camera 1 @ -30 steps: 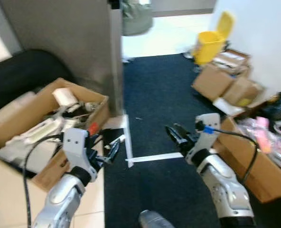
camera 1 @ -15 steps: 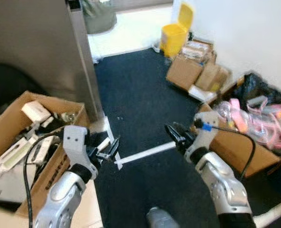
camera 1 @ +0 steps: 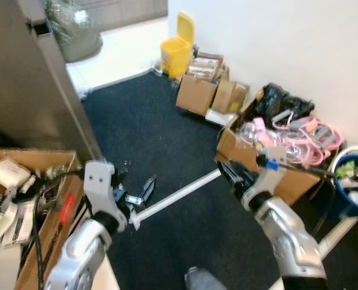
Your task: Picking trash to rubbish bin
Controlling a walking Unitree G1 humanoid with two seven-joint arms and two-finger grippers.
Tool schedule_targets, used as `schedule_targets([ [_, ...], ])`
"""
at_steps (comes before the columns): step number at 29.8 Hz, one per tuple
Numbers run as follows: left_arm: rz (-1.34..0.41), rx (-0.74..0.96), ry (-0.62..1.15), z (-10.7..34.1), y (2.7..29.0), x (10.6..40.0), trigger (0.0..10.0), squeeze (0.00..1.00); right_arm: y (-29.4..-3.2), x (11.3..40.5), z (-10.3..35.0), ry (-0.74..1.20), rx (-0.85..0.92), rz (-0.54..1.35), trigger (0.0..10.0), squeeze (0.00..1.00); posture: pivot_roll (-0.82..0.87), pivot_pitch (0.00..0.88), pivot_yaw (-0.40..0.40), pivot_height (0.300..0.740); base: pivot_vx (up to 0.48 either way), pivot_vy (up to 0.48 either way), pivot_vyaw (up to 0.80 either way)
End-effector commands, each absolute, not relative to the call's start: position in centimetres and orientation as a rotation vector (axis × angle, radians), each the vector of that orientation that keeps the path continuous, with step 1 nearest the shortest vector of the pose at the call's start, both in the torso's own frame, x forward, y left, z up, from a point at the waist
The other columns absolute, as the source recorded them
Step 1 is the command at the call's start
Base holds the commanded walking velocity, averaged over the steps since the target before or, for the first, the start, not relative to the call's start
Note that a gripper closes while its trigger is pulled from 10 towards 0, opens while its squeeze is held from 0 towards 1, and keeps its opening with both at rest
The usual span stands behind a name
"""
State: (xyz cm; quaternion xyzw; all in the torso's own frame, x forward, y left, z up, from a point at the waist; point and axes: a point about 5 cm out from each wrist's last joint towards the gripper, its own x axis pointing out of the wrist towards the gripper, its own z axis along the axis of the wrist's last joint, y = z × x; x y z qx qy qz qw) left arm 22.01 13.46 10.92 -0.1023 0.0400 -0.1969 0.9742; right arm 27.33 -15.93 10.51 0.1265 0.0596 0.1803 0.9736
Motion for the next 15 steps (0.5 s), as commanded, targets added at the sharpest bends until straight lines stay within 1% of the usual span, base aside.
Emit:
schedule_targets([
  [1, -0.387, -0.194, 0.101, 10.56, 13.70, 21.90, 10.0, 0.00, -15.95, 27.38, 10.78, 0.105, 0.259, 0.367, 10.0, 0.00, -0.09, 0.053, 0.054, 0.740, 0.000, -0.469, 0.00],
  [15, -0.389, -0.196, 0.101, 10.57, 13.67, 21.90, 10.0, 0.00, -15.92, 27.33, 10.84, 0.098, 0.254, 0.370, 10.0, 0.00, -0.09, 0.053, 0.055, 0.740, 0.000, -0.469, 0.00],
])
